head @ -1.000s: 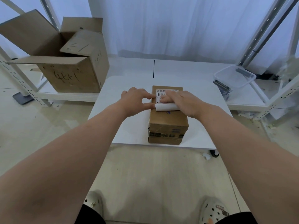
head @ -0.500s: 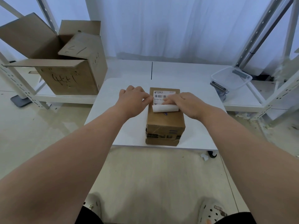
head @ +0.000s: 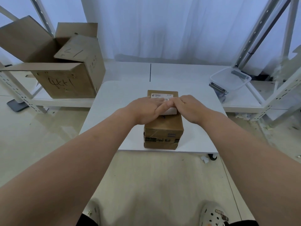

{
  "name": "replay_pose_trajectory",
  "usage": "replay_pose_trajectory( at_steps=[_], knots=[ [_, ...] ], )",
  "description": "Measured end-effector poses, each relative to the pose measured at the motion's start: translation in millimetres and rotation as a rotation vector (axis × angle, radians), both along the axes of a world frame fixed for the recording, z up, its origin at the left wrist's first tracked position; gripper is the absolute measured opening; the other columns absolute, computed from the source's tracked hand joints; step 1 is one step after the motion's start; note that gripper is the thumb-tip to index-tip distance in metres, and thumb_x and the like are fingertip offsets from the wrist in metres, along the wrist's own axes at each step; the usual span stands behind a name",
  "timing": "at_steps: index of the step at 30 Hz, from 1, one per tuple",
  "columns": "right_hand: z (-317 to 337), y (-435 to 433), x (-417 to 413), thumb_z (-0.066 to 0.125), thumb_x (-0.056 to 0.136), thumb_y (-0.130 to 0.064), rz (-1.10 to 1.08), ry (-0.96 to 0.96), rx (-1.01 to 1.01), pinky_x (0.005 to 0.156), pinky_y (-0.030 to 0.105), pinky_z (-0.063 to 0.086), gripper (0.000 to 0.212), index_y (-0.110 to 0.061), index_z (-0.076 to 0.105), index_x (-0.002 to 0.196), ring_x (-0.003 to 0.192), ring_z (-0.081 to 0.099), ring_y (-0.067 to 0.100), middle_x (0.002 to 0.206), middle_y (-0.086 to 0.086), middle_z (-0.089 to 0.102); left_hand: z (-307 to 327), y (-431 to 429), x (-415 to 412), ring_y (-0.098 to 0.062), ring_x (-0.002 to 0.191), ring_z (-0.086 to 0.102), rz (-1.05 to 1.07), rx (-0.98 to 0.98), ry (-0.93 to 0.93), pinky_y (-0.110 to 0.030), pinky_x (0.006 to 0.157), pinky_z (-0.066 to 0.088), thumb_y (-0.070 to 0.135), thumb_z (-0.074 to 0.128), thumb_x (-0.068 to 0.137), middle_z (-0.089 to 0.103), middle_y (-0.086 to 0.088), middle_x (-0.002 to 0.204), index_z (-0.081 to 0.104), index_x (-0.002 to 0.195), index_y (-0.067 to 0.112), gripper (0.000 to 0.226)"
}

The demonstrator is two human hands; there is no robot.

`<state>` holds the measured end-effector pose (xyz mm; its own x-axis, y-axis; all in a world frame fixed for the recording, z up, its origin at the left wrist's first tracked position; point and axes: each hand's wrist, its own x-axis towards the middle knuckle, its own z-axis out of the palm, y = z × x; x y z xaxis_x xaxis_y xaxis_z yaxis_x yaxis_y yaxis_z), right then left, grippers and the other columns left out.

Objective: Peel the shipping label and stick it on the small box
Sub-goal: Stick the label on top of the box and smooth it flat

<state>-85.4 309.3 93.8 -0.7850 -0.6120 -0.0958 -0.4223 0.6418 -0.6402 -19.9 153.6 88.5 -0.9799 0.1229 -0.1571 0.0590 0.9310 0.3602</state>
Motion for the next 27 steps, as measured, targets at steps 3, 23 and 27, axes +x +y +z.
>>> replay_pose_trajectory(
  at_steps=[3, 23, 27],
  knots=[
    [0, 1, -1, 0.027, 0.099, -0.037, -0.016, -0.04, -0.034, 0.085, 0.037, 0.044, 0.049, -0.014, 0.07, 0.096, 0.095, 0.057, 0.023, 0.101, 0.008, 0.063, 0, 2, -3, -0.011, 0.146, 0.016, -0.004, 0.034, -0.021, -0.036, 0.119, 0.005, 0.056, 0.0, 0.094, 0.03, 0.003, 0.155, 0.032, 0.143, 0.038, 0.062],
    [-2, 0, -1, 0.039, 0.097, -0.032, -0.082, -0.115, -0.091, 0.081, 0.035, 0.045, 0.037, -0.016, 0.071, 0.088, 0.09, 0.054, 0.021, 0.095, 0.004, 0.06, 14, -20, -11, -0.023, 0.139, 0.032, 0.132, -0.053, -0.103, -0.033, 0.111, 0.023, 0.04, 0.02, 0.103, 0.033, 0.001, 0.153, 0.03, 0.147, 0.021, 0.049],
    [-1, -2, -2, 0.04, 0.095, -0.036, -0.101, -0.08, -0.056, 0.086, 0.043, 0.046, 0.036, -0.026, 0.071, 0.078, 0.094, 0.055, 0.025, 0.095, 0.004, 0.06, 5, -33, 2, -0.015, 0.143, 0.024, 0.086, -0.079, -0.03, -0.035, 0.118, 0.008, 0.041, 0.019, 0.102, 0.035, 0.004, 0.152, 0.036, 0.145, 0.025, 0.048]
  ],
)
